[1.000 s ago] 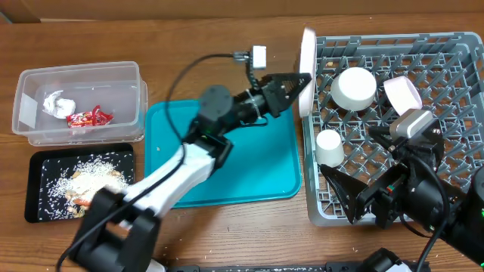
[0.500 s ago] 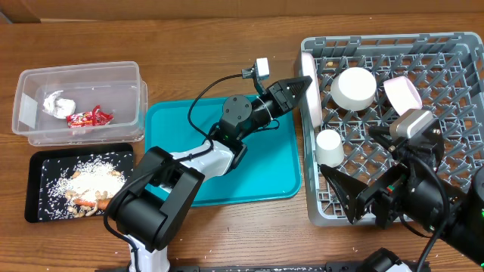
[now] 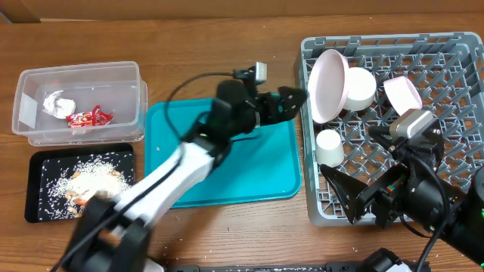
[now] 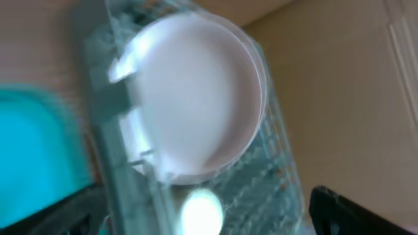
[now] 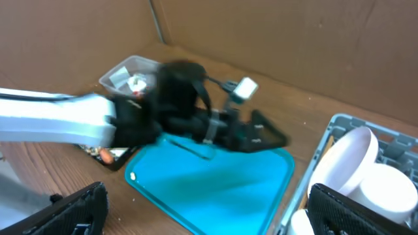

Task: Sort waste into correct bins and load items into the dishwasher

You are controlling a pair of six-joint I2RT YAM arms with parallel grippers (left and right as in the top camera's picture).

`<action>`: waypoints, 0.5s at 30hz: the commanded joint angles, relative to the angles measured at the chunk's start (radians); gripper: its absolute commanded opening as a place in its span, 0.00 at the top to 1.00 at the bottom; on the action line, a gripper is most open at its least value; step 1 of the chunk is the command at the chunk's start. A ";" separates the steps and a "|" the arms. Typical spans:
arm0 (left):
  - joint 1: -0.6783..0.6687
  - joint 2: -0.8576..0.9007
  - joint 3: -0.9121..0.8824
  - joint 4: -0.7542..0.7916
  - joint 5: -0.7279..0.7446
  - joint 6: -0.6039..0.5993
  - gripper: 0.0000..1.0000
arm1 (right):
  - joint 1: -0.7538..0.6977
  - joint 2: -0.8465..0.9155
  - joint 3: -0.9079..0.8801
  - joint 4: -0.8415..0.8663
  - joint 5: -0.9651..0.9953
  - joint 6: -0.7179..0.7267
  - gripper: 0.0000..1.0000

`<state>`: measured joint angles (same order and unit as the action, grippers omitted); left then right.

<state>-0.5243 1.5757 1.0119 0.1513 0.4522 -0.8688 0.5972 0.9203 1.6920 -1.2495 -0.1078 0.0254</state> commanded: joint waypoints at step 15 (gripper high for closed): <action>0.145 -0.639 0.494 -1.593 -0.719 0.603 0.00 | 0.005 -0.001 0.003 0.002 -0.006 -0.007 0.00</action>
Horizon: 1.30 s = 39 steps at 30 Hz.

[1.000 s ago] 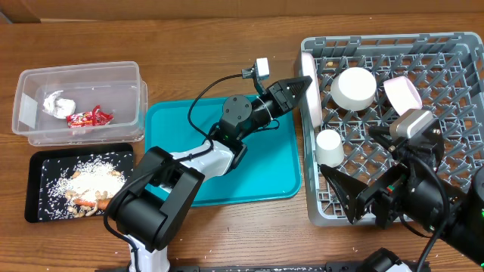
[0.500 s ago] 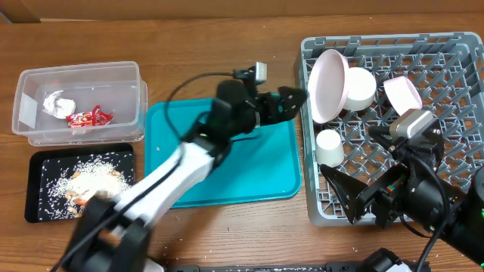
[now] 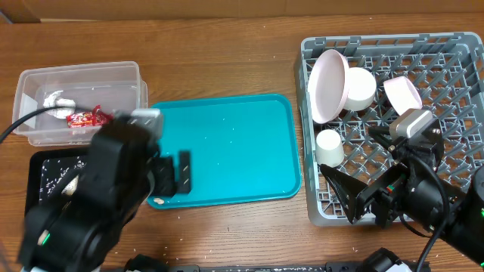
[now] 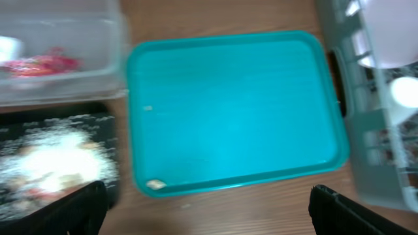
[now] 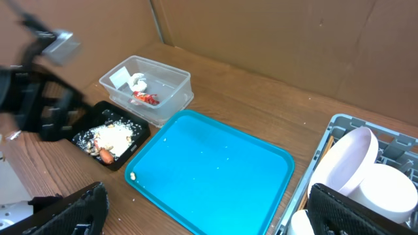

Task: Sort waste into correct bins and load items into the dishwasher

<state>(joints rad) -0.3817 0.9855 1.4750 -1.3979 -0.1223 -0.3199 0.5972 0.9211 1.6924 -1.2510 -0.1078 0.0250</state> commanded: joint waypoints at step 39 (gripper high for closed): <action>0.002 -0.122 0.031 -0.121 -0.158 0.054 0.00 | -0.257 -0.846 -1.336 0.794 -0.037 -0.074 0.00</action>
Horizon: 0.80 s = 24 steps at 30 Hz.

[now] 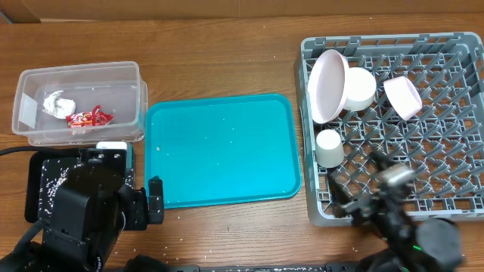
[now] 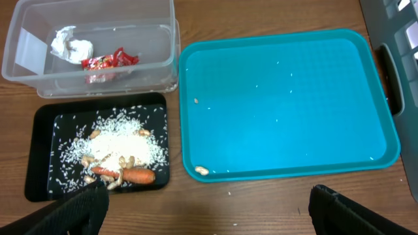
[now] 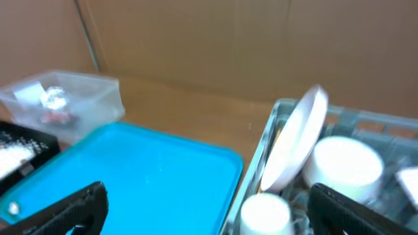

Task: Sort waste into correct bins and load items into the dishwasher

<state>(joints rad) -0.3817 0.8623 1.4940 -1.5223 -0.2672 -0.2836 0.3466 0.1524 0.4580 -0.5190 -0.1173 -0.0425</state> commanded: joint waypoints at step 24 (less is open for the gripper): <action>0.002 0.001 0.012 0.003 -0.013 0.018 0.00 | -0.006 -0.150 -0.450 0.459 -0.102 -0.007 0.00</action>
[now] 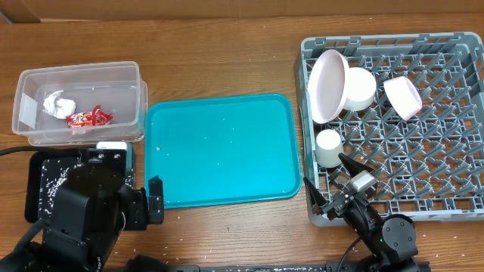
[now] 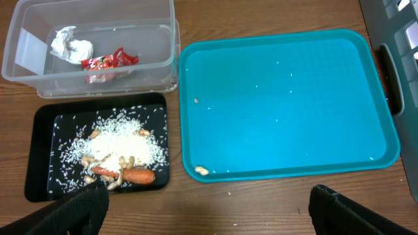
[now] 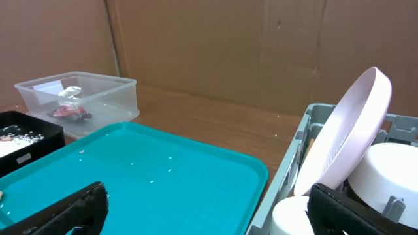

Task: Sort waste into correct bins and load items into the dishwasher

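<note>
The teal tray (image 1: 219,151) lies mid-table with rice grains and a peanut (image 2: 201,170) on it. A clear bin (image 2: 91,49) holds a white wad and a red wrapper (image 2: 108,61). Rice, peanuts and a carrot (image 2: 124,175) lie on the black tray (image 2: 46,124). The grey dish rack (image 1: 423,181) holds a pink plate (image 1: 329,83), white bowl (image 1: 361,88), pink bowl (image 1: 402,97) and white cup (image 1: 329,147). My left gripper (image 2: 209,199) hangs open above the table's front left. My right gripper (image 3: 209,202) is open, low by the rack's front left corner.
Brown cardboard walls (image 3: 215,46) stand behind the table. Bare wood runs between the tray and the rack (image 1: 302,113). My left arm (image 1: 94,215) covers part of the black tray in the overhead view.
My right arm has shifted left and sunk lower at the rack's front corner; its view now looks across the tray from close to the table. The left arm and all objects are unchanged.
First my left gripper reached out to the pink plate in the rack, with the right arm over the rack's front. Then the left arm was back over the tray's left side, then parked at front left. The right arm dropped to the rack's front edge.
</note>
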You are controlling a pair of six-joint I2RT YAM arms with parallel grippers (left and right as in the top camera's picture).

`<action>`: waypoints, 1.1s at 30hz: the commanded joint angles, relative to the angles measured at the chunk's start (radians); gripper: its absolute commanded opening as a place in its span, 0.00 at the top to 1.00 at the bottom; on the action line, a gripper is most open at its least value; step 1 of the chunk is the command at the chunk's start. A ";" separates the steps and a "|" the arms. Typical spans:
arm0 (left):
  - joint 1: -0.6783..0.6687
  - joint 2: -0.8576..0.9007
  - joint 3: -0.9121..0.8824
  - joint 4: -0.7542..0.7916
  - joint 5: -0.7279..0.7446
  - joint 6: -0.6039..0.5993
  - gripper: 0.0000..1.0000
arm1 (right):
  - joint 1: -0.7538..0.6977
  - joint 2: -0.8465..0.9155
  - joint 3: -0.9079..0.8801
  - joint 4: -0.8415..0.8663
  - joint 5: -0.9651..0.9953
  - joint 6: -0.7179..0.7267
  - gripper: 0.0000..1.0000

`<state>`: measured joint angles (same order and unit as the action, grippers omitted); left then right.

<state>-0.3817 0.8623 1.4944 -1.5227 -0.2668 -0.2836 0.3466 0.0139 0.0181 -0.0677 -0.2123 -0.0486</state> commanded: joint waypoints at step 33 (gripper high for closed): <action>0.467 -0.658 -0.808 0.740 0.453 0.519 0.00 | -0.006 -0.011 -0.010 0.008 -0.007 -0.001 0.00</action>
<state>0.0792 0.2707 0.7845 -0.8257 0.1287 0.2604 0.3466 0.0139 0.0181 -0.0673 -0.2134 -0.0486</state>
